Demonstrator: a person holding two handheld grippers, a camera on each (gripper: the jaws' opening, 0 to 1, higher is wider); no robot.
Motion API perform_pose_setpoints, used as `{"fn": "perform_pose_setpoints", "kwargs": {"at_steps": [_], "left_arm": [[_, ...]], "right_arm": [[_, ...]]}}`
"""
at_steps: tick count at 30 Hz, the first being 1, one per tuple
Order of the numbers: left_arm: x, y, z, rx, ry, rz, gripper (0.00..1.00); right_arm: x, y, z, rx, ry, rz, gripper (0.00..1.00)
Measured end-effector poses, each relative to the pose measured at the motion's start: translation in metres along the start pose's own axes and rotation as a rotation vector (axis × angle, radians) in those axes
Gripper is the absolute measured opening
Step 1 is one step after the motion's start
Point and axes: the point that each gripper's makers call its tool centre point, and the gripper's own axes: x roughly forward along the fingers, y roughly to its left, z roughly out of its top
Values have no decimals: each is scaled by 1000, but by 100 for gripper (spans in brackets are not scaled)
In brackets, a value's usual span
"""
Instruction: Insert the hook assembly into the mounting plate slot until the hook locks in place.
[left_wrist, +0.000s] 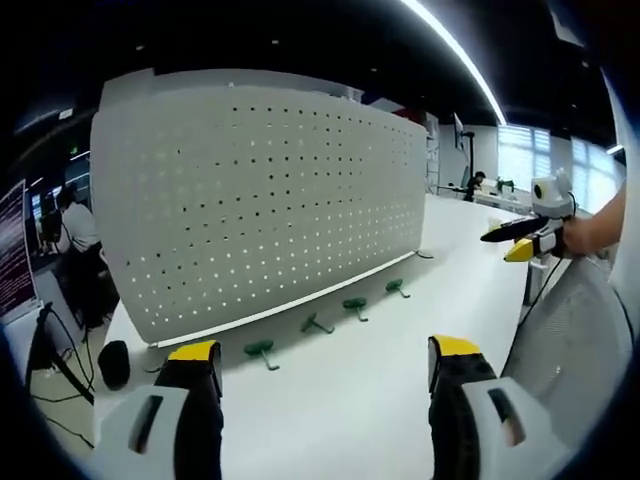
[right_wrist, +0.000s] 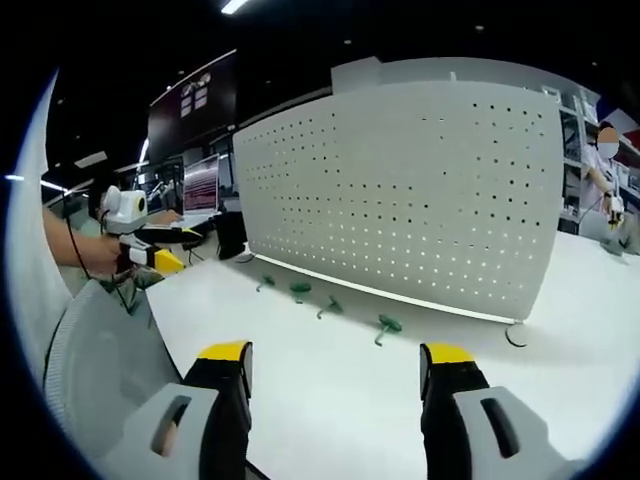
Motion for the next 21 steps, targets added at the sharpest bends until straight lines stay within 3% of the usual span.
{"fn": "perform_pose_setpoints", "kwargs": {"at_steps": [15, 21], "left_arm": [[13, 32, 4, 72, 36, -23, 88], [19, 35, 3, 97, 55, -46, 88]], "right_arm": [[-1, -3, -1, 6, 4, -8, 65], [-1, -4, -1, 9, 7, -11, 65]]}}
